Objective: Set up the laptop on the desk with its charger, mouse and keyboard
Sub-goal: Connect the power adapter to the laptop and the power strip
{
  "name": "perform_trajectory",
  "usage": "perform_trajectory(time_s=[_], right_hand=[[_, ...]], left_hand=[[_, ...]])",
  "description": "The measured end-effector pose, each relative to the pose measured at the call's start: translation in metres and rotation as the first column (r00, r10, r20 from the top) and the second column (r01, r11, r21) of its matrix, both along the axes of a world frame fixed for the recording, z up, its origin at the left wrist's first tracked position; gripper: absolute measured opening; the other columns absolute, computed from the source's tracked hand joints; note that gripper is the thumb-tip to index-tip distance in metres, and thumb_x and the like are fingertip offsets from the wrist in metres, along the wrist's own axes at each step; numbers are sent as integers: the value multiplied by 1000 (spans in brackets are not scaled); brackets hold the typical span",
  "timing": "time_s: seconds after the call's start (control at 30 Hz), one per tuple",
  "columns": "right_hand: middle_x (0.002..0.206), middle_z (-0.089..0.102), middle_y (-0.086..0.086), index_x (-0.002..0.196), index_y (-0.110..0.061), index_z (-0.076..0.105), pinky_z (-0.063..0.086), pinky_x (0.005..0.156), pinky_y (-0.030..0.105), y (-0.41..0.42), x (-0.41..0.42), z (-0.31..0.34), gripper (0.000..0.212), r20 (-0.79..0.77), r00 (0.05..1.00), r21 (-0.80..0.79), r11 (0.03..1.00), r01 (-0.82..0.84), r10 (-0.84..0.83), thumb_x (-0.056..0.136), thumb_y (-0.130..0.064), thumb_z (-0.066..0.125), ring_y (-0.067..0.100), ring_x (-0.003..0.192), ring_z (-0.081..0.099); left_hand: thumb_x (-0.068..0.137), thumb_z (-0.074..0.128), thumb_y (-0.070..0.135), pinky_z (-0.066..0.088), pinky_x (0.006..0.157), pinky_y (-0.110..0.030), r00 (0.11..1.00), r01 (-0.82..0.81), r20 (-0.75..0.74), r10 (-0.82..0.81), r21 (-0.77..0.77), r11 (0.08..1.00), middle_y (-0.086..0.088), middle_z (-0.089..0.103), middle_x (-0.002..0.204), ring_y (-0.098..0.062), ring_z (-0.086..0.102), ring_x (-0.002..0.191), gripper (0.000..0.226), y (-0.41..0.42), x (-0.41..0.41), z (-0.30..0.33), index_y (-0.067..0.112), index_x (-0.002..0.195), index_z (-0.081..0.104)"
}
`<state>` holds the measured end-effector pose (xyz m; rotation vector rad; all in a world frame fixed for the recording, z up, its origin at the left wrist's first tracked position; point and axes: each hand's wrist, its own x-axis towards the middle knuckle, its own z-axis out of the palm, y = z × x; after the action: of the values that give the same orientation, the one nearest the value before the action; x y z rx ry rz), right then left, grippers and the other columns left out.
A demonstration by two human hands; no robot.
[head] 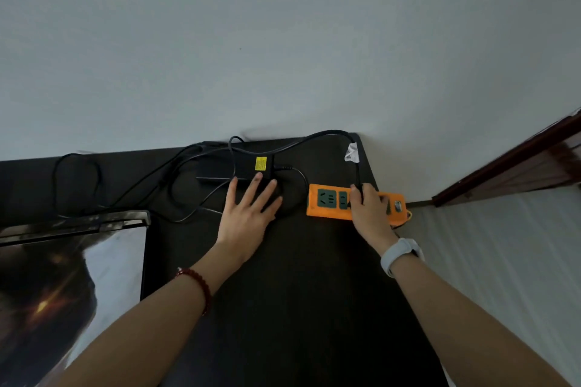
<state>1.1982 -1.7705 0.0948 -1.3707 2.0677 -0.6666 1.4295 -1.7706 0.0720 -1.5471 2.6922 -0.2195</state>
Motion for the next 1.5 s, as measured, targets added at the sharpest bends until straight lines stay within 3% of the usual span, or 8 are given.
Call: perform_trajectory(time_s=[0.2,0.33,0.5,0.73,0.83,0.97,1.17,1.5], right_hand=[[102,50,13,108,-1,51,11,114,52,15,4,0,29,80,997,32,999,17,-20,99,-22,33,27,111,42],[150,24,17,119,-7,48,-2,116,51,13,14,0,31,192,978,90,994,63,-79,100,-24,29,30,143,-1],[148,26,14,124,-14,48,6,116,51,13,19,-2,32,232,971,107,994,30,-54,99,-27,31,26,143,8],[72,63,-3,70,-14,70,40,65,26,-3,8,23,22,236,972,139,989,-40,6,85,-28,61,12,73,57],[80,66,8,83,-3,69,40,63,22,-7,3,28,28,192,977,119,986,-118,94,87,-28,58,11,70,55],[75,63,16,82,2,61,46,65,35,-3,5,26,29,181,971,62,984,-169,155,89,-26,57,22,69,57],[64,59,7,87,0,59,45,52,22,1,8,21,20,271,956,86,987,-138,110,89,-20,56,13,52,56],[70,62,9,69,-15,49,52,59,27,13,30,18,23,49,990,8,991,-132,131,87,-23,61,18,62,62]], left_hand=[[88,58,19,22,107,-53,965,-147,-209,157,62,987,-11,51,136,-33,35,133,35,-33,-38,4,19,122,59],[93,51,18,9,112,-51,857,-222,-432,283,185,957,-7,54,133,-27,31,136,33,-29,-50,-9,15,125,57],[89,49,29,16,112,-57,839,-57,-539,77,54,997,-2,64,121,-24,45,128,35,14,-39,-20,13,117,62],[78,67,30,31,93,-41,731,-210,-669,132,-37,977,-6,62,108,-22,53,108,28,39,-50,2,14,101,63],[79,62,33,27,90,-37,591,-373,-804,64,-202,906,-9,50,116,-22,45,111,35,25,-41,28,14,106,49],[88,54,38,19,106,-49,673,-365,-707,218,-61,929,-13,40,142,-30,30,135,63,-22,-20,64,14,141,30],[91,54,17,24,107,-53,743,-224,-652,154,-25,974,-7,71,94,-27,63,97,21,-32,1,56,11,108,66],[92,54,22,26,107,-48,706,-306,-673,219,-11,952,-8,69,103,-27,61,101,26,-43,7,65,13,114,65]])
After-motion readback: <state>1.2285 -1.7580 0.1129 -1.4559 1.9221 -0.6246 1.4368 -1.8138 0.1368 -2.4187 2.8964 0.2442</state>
